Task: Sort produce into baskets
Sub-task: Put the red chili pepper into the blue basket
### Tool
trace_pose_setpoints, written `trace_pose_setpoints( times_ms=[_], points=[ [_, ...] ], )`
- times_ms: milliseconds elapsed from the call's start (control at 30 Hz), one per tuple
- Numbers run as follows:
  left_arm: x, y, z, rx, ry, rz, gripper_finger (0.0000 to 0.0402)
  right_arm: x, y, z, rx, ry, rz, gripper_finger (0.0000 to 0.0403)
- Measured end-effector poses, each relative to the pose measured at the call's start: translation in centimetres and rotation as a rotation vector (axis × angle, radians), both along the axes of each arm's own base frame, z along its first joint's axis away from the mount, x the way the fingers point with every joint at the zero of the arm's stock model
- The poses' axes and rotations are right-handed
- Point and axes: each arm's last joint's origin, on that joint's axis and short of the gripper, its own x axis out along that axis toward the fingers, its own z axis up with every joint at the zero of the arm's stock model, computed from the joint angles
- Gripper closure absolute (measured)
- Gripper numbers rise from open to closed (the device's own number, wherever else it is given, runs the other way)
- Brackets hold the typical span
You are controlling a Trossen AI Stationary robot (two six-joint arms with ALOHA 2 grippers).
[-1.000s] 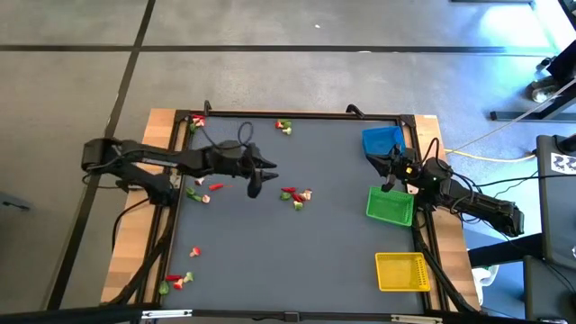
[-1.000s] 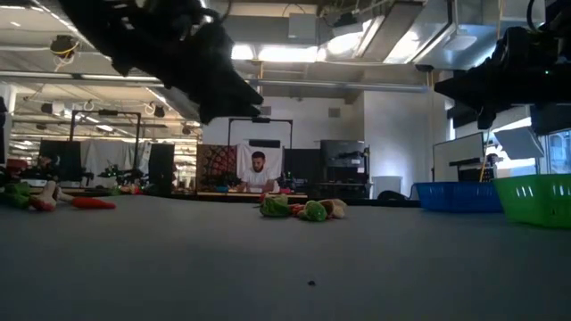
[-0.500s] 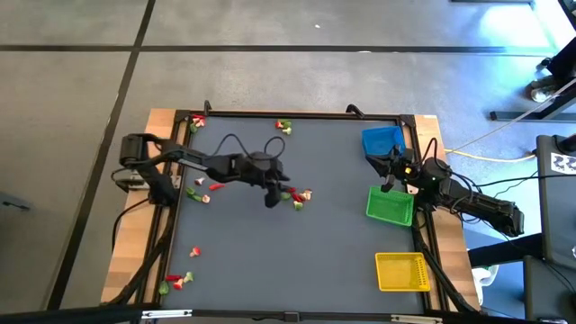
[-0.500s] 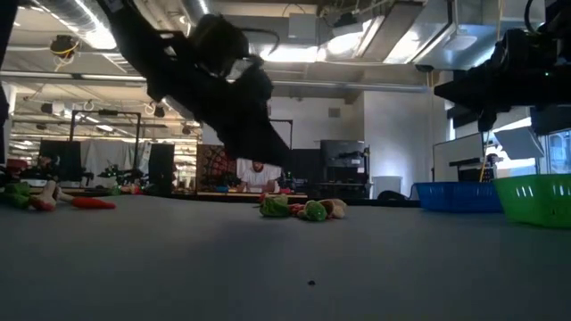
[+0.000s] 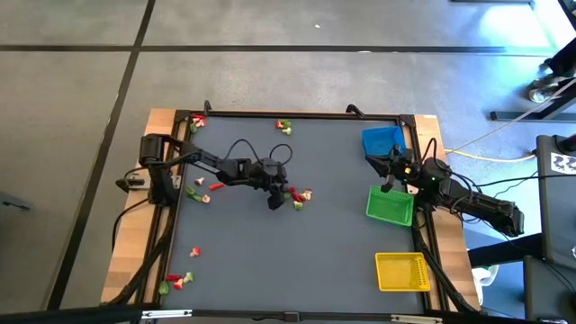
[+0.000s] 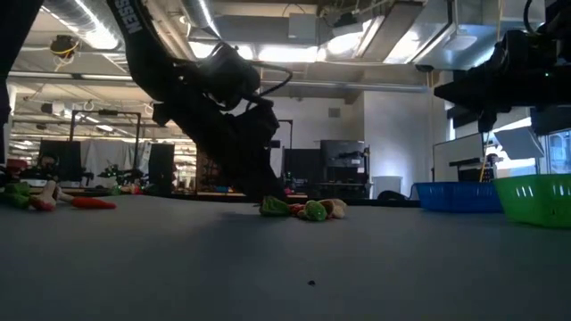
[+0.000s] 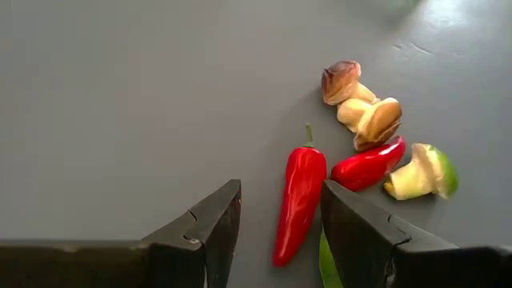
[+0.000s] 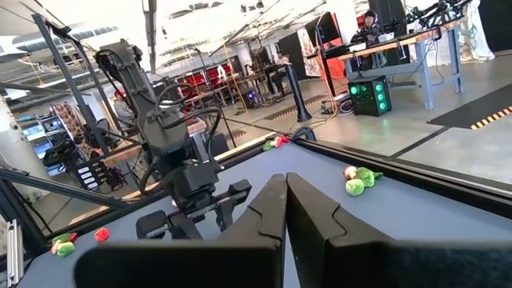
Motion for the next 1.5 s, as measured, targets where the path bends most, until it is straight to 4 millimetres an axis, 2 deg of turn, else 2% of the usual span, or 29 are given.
trace_pose_setpoints(
  times_ms=[300, 733, 933, 1200, 1500],
  points=[
    [0.16, -0.46, -0.28, 0.104, 0.020, -0.118, 0.0233, 0.01, 0.00, -0.09, 0.004, 0.009, 0.000, 0.0388],
    [0.09, -0.30, -0.53, 0.112, 0.036, -0.070, 0.0233, 0.01, 0.00, -0.12, 0.005, 0.011, 0.000, 0.0388],
    [0.05, -0.81, -0.67, 0.007, 0.023, -0.191, 0.0233, 0.01, 0.00, -0.11, 0.004, 0.011, 0.000, 0.0388],
    [-0.15, -0.04, -0.87, 0.092, 0.056, -0.063, 0.0233, 0.01, 0.00, -0.11, 0.008, 0.009, 0.001, 0.0388],
    [-0.11, -0.22, -0.86, 0.127, 0.061, -0.098, 0.0252, 0.01, -0.01, -0.10, 0.008, 0.008, 0.000, 0.0388]
  ],
)
